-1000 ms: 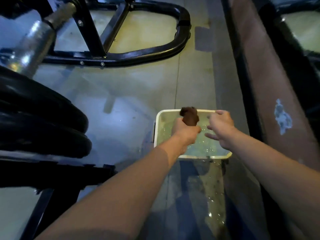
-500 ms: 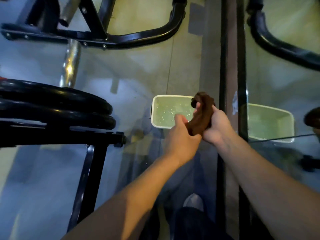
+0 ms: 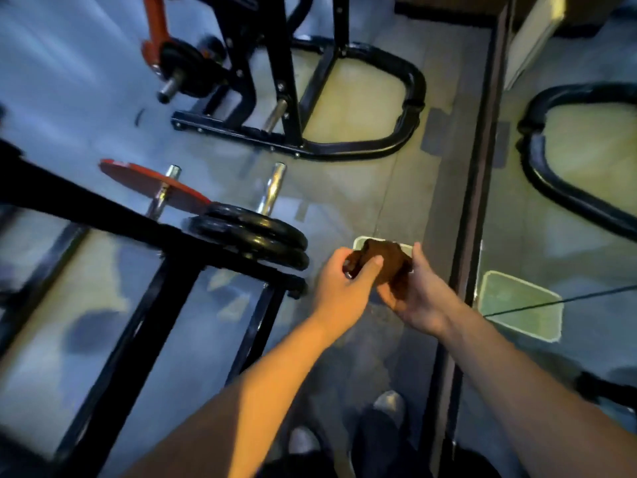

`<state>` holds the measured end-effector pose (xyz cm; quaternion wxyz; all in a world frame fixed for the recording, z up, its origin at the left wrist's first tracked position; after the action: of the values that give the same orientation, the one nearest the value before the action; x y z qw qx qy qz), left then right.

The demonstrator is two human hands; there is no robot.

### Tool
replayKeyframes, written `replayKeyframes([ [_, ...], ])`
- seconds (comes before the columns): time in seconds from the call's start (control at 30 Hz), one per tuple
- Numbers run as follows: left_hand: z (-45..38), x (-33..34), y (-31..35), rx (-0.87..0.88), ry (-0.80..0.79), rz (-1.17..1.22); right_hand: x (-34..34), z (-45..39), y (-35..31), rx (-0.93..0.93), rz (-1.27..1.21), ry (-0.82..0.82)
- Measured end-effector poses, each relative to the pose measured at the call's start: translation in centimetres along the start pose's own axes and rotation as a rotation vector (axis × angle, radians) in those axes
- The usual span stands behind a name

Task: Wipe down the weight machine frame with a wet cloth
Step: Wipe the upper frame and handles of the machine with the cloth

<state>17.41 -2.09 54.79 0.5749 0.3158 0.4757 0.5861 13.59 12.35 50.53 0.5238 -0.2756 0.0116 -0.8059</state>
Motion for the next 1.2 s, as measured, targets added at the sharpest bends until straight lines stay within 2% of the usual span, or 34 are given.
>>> replayKeyframes([
  [0.1, 2.8, -4.7, 4.7, -0.108, 0.116, 0.235, 3.5, 5.8, 1.5, -0.012, 0.331, -0.047],
  [0.17, 4.8, -8.7, 7.1, -0.167, 0.216, 0.434, 6.6, 9.2, 2.1, -0.168, 0.508, 0.013],
  [0.23, 7.0, -11.8, 8.6, -0.200, 0.277, 0.554, 9.7, 12.3, 3.2, -0.357, 0.584, 0.024],
  [0.33, 10.8, -16.3, 10.1, -0.176, 0.359, 0.647, 15.5, 16.4, 6.1, -0.577, 0.806, -0.144],
  [0.47, 15.7, -21.0, 11.0, -0.064, 0.478, 0.729, 22.2, 19.7, 9.8, -0.901, 1.300, -0.396],
  [0.57, 18.4, -23.7, 11.2, -0.011, 0.528, 0.632, 25.9, 20.5, 11.6, -1.016, 1.429, -0.510],
  [0.67, 21.3, -26.7, 11.8, 0.002, 0.620, 0.563, 29.4, 21.7, 13.9, -0.883, 1.377, -0.652],
  [0.77, 24.7, -29.6, 12.0, 0.044, 0.722, 0.539, 32.3, 23.7, 16.6, -0.585, 1.252, -0.852],
  [0.93, 30.1, -33.0, 11.3, 0.113, 0.807, 0.516, 35.4, 26.2, 20.9, -0.211, 1.181, -1.037],
  [1.2, 37.2, -35.2, 10.9, 0.097, 1.073, 0.482, 38.9, 27.8, 26.2, -0.104, 1.337, -1.169],
])
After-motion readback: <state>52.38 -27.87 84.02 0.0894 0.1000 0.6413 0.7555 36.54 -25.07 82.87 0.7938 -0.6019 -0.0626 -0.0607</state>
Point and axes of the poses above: each hand's wrist, its own z-axis away from the middle knuckle, its own x-axis out of the palm, y = z × x, the point moved 1 cm from there along -z, towards the middle knuckle, and after that the axes turned 3 degrees about x, right-handed, at the moved point
